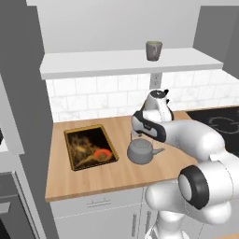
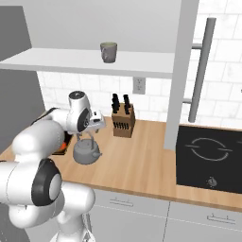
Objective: Pick the kettle from the counter and place it on the tray. Then pick the mug from the cabinet and place it on the tray. Then close the cabinet doors.
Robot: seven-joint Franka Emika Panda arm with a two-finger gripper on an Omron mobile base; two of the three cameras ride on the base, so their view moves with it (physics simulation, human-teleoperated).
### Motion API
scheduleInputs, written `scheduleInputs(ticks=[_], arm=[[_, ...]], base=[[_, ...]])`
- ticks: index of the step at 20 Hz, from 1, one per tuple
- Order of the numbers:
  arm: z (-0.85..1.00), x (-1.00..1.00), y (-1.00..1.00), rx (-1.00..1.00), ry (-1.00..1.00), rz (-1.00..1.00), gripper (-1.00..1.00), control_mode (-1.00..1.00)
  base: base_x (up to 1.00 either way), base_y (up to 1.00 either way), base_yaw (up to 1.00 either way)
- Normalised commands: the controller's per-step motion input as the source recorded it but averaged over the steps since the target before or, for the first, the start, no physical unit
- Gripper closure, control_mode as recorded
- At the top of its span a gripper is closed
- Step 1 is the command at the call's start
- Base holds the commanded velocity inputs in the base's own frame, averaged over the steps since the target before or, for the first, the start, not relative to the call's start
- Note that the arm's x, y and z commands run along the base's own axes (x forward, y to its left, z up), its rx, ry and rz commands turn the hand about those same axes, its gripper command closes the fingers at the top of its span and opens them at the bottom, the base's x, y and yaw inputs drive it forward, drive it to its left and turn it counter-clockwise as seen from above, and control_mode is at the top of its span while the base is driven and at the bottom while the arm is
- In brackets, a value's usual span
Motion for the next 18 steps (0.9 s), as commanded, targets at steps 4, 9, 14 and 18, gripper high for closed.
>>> scheduleInputs(ticks=[4,9,14,18], arm=[[-0.25,0.00,0.01,0.00,0.00,0.00,1.00,-1.00],[-0.17,0.00,0.01,0.00,0.02,0.01,1.00,-1.00],[-0.05,-0.23,0.00,0.00,-0.02,0.00,1.00,-1.00],[0.09,-0.44,0.01,0.00,-0.14,0.00,1.00,-1.00]], base=[[0.00,0.00,0.00],[0.00,0.00,0.00],[0.00,0.00,0.00],[0.00,0.00,0.00]])
